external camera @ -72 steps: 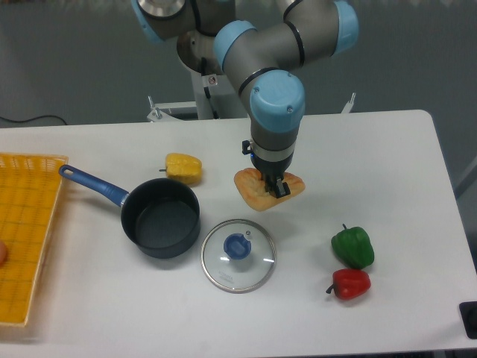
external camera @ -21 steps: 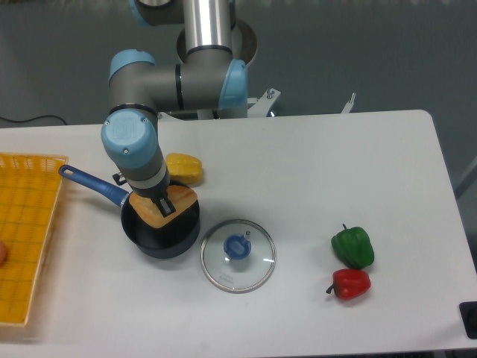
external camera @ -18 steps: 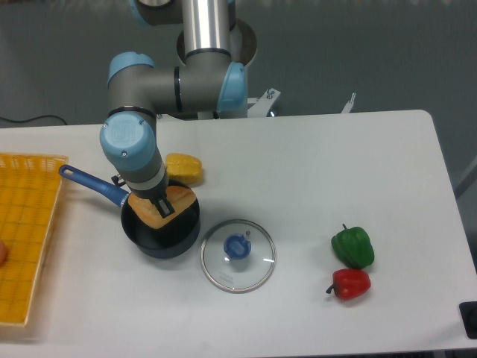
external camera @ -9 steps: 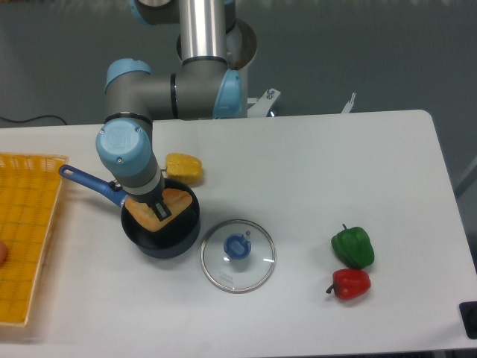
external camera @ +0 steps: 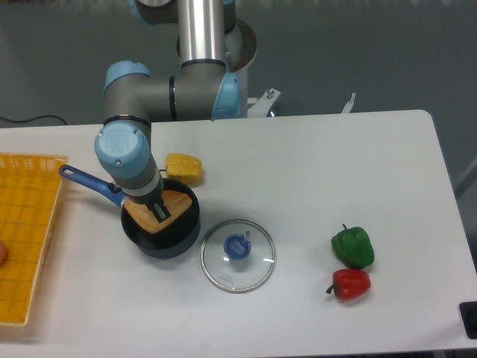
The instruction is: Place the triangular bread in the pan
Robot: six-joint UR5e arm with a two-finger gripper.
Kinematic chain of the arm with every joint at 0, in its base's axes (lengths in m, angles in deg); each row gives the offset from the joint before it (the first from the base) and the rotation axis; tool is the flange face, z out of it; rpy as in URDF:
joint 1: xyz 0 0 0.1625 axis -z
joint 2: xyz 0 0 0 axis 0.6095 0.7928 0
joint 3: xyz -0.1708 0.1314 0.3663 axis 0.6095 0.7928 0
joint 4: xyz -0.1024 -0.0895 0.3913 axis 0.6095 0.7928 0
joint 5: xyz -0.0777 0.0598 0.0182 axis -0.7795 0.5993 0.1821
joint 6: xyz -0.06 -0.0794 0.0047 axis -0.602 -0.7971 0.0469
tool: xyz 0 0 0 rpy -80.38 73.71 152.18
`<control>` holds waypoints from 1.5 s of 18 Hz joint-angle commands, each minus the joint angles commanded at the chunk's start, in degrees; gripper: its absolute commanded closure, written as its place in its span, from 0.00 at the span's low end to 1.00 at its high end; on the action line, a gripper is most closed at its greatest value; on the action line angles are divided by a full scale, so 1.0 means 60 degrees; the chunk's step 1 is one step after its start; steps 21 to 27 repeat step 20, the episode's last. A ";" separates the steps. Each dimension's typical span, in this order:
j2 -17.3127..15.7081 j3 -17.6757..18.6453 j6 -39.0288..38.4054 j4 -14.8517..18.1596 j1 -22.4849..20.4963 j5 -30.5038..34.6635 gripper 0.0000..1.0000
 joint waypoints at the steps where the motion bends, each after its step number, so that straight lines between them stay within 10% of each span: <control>1: 0.0015 0.0000 0.0000 0.0000 0.0044 0.0000 0.00; 27: 0.0015 -0.0454 -0.0103 -0.0849 -0.0014 0.0029 0.00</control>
